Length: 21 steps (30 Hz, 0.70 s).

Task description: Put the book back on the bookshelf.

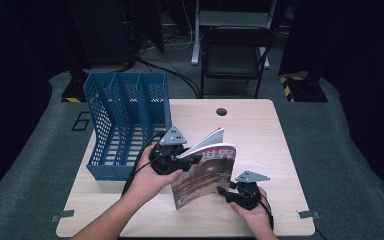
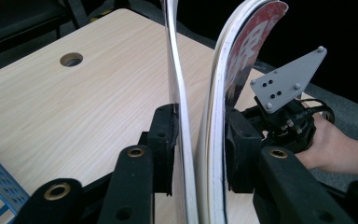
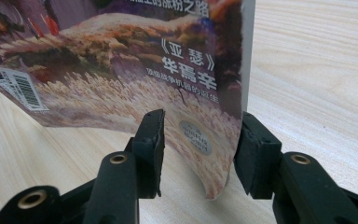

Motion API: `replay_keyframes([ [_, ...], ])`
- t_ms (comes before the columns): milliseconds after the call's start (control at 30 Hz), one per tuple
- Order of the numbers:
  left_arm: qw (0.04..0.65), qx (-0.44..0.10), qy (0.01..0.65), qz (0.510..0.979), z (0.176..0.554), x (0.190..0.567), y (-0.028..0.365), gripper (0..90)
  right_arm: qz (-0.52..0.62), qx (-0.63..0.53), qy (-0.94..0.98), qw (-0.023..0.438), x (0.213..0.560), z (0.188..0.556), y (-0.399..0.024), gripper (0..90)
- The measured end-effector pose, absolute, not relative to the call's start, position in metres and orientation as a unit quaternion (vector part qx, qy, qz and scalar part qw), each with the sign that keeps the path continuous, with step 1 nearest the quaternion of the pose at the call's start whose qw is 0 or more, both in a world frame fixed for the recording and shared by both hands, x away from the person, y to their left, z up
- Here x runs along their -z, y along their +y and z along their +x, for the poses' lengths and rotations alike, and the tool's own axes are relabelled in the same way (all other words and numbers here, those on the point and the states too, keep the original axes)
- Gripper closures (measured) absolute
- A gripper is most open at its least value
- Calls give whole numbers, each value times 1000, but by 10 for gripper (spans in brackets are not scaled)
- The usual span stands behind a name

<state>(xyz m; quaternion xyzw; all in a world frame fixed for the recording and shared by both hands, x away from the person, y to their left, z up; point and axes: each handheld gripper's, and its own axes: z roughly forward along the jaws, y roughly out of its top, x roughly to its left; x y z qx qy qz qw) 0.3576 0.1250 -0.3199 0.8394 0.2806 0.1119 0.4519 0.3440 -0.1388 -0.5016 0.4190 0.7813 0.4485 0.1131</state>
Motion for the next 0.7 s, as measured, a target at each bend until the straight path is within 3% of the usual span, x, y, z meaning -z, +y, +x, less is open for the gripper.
replay_keyframes([
  [367,438,-116,273,848,357,317,123,816,420,-450,780,114,502,344,-139,556],
  [700,432,-113,276,851,358,315,122,831,418,-452,781,109,502,345,-139,553],
])
